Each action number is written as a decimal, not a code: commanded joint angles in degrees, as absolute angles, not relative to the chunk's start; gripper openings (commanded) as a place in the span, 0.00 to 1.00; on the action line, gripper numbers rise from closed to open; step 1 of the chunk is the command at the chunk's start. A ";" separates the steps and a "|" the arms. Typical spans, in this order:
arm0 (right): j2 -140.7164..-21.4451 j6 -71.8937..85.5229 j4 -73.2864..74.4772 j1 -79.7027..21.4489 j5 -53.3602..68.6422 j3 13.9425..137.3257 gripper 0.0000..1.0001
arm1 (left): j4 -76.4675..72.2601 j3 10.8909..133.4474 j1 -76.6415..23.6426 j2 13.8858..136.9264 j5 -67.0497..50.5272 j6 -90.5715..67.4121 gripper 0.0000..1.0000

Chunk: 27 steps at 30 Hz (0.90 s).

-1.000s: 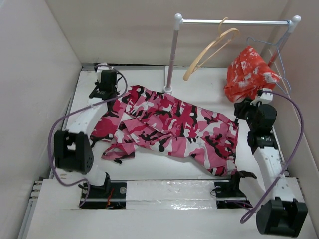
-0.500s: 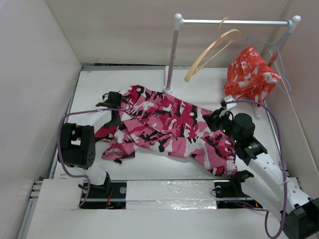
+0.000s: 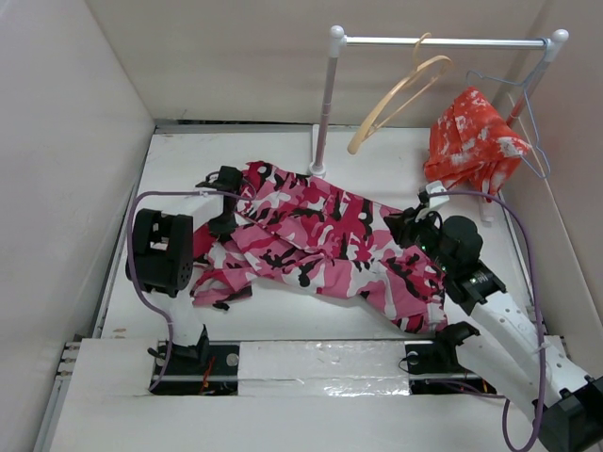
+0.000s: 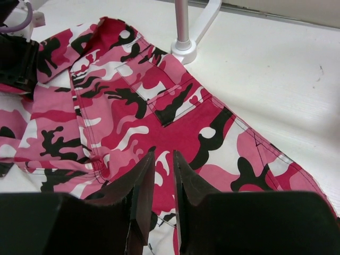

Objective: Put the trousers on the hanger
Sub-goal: Flatten out the trousers at the center of the board.

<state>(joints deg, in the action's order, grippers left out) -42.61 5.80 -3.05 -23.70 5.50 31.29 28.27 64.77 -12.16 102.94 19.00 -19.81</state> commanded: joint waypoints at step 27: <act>-40.52 4.22 -3.96 -24.61 6.33 32.26 0.28 | 28.48 68.56 -9.67 96.86 15.02 -16.43 0.64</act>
<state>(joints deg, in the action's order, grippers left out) -41.36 5.37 -2.96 -23.83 6.00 31.29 28.08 71.09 -9.98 97.25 17.08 -17.67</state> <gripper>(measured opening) 0.275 0.623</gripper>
